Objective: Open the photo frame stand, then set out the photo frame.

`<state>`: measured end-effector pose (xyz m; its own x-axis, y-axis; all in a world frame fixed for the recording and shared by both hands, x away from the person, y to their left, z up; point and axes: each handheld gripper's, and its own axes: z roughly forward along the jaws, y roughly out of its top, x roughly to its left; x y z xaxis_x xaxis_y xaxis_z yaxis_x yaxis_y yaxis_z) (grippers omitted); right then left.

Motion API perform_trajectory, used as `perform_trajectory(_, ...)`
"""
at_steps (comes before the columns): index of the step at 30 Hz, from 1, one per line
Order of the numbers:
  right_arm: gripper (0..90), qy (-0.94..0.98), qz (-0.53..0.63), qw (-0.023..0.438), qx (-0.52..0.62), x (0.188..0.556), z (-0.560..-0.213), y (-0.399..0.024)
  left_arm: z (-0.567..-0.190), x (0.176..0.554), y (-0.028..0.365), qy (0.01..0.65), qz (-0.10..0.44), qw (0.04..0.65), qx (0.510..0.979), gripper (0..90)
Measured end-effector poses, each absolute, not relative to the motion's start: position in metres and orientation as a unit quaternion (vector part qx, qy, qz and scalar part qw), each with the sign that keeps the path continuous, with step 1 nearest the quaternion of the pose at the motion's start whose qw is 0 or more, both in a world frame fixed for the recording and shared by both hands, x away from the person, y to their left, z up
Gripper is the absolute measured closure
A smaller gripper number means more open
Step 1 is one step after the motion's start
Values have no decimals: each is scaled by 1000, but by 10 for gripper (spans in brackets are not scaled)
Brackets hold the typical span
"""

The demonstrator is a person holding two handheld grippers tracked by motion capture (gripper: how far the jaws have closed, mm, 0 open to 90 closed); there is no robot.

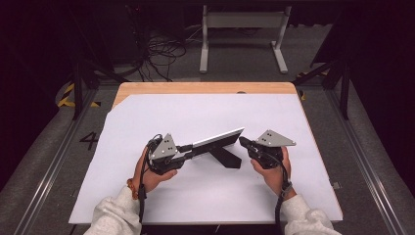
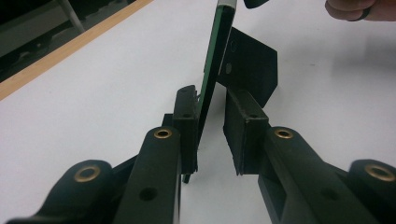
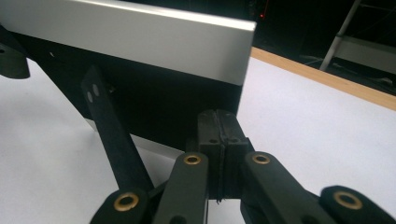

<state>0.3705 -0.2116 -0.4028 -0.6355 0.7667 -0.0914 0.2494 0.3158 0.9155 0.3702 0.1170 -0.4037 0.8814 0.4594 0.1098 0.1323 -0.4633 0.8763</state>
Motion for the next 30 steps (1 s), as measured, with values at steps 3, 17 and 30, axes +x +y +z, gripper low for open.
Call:
perform_trajectory(3, 899, 766, 484, 267, 328, 371, -402, -209, -404, 370, 117, 177, 166, 488, 839, 756)
perform_trajectory(17, 894, 767, 486, 266, 324, 374, -402, -202, -403, 363, 115, 167, 163, 487, 842, 773)
perform_trajectory(30, 896, 765, 489, 262, 327, 380, -403, -197, -404, 358, 107, 150, 153, 485, 848, 784)
